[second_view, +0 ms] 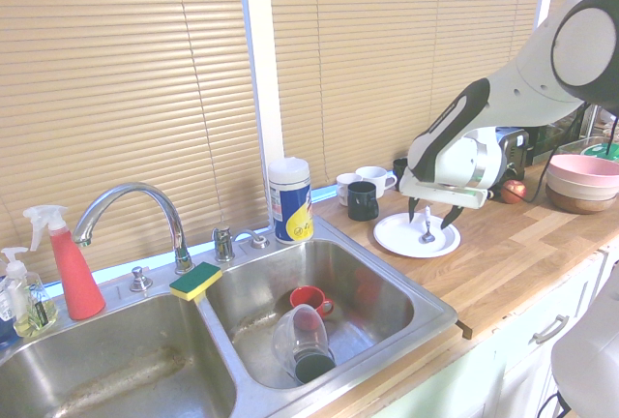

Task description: Put the spoon into the sink

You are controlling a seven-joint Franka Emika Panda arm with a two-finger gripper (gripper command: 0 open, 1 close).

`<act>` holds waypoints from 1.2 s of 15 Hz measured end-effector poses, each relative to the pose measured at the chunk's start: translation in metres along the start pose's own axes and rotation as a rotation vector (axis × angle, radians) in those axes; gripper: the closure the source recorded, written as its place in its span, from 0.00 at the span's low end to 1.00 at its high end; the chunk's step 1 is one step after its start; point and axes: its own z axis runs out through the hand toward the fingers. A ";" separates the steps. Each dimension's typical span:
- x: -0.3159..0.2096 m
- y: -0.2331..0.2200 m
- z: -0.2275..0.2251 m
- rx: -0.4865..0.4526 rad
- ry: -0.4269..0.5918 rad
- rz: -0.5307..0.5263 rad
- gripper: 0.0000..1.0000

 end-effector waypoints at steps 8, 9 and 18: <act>0.028 -0.015 0.019 0.001 0.029 0.040 1.00; 0.028 -0.017 0.020 0.001 0.030 0.040 1.00; 0.016 -0.023 0.028 0.002 0.037 0.036 1.00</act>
